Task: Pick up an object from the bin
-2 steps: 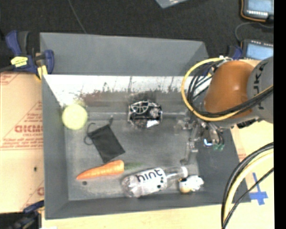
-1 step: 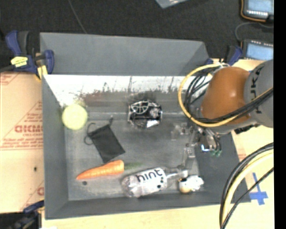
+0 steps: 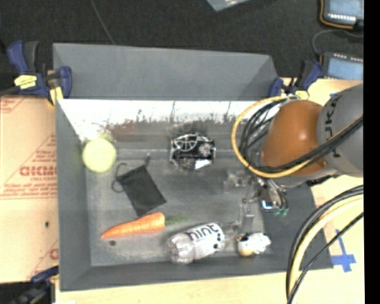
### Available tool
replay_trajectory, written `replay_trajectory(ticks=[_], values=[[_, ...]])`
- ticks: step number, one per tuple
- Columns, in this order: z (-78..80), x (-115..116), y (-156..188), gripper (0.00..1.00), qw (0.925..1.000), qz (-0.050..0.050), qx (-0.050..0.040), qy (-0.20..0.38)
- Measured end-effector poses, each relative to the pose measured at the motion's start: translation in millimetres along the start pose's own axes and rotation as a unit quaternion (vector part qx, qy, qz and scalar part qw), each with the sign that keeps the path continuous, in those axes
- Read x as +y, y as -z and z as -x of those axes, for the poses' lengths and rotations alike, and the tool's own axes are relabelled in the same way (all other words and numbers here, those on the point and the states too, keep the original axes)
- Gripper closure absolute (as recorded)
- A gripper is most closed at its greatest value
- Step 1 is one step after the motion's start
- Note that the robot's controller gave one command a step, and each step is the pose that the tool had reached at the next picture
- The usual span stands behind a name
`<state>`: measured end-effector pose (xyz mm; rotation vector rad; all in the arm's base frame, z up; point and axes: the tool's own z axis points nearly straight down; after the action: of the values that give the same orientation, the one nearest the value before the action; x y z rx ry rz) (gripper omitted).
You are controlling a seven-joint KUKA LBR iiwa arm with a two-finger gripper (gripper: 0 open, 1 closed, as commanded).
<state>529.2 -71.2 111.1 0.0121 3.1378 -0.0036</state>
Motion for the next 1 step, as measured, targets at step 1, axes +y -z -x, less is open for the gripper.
replay_trajectory(ticks=[1], values=[[-5.8,-1.6,-29.0,0.0,1.0,0.0,-0.002,-0.009]])
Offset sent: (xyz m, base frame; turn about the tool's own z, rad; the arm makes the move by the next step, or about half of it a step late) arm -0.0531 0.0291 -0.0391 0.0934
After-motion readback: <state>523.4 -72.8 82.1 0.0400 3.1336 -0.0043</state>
